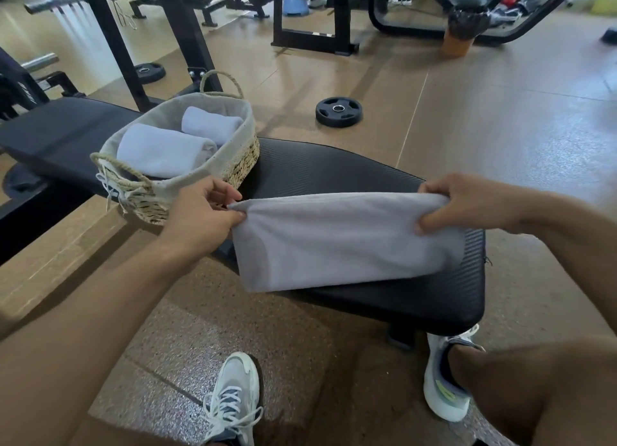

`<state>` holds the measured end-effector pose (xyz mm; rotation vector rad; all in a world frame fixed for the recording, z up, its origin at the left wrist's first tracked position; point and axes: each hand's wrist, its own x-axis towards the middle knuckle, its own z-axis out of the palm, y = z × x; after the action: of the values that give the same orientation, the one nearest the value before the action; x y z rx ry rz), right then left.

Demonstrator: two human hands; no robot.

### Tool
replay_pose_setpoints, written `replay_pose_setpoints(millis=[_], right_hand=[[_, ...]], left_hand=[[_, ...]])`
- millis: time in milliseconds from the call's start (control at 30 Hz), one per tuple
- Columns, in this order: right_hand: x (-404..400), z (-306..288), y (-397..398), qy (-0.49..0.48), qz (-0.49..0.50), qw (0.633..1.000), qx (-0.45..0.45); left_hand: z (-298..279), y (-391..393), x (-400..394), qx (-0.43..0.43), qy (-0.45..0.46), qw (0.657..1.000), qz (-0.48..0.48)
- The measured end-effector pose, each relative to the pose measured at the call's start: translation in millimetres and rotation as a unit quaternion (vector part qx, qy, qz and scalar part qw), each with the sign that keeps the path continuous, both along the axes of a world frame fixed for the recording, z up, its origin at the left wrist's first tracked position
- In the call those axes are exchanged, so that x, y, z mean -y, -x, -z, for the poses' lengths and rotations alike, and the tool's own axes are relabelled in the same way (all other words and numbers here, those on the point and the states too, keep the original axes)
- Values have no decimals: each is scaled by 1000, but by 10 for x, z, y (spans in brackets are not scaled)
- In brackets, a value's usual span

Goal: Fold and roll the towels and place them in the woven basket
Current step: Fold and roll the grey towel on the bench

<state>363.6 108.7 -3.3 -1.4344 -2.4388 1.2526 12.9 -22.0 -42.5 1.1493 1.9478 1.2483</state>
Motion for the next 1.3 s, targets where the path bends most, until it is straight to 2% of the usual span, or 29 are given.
replay_pose_setpoints(millis=[100, 233, 400, 567, 733, 900, 1000, 1300], right_hand=[[-100, 181, 25, -64, 110, 992, -23], [-187, 355, 49, -155, 153, 976, -22], [-106, 307, 58, -202, 75, 972, -89], [299, 47, 257, -188, 2, 965, -184], [616, -81, 448, -228, -93, 952, -180], [653, -1, 520, -238, -101, 943, -207], [642, 37, 543, -234, -96, 939, -235], [630, 86, 609, -236, -62, 938, -248]], left_hand=[[126, 33, -70, -37, 22, 999, -2], [255, 84, -101, -85, 59, 994, 20], [214, 48, -77, -108, 74, 991, 38], [-42, -242, -33, -131, -50, 989, 41], [-192, -634, 51, -94, -127, 979, 132], [-205, -750, 115, -127, -137, 956, 228], [-191, -766, 105, -113, -122, 950, 264], [-199, -773, 86, -81, -84, 952, 283]])
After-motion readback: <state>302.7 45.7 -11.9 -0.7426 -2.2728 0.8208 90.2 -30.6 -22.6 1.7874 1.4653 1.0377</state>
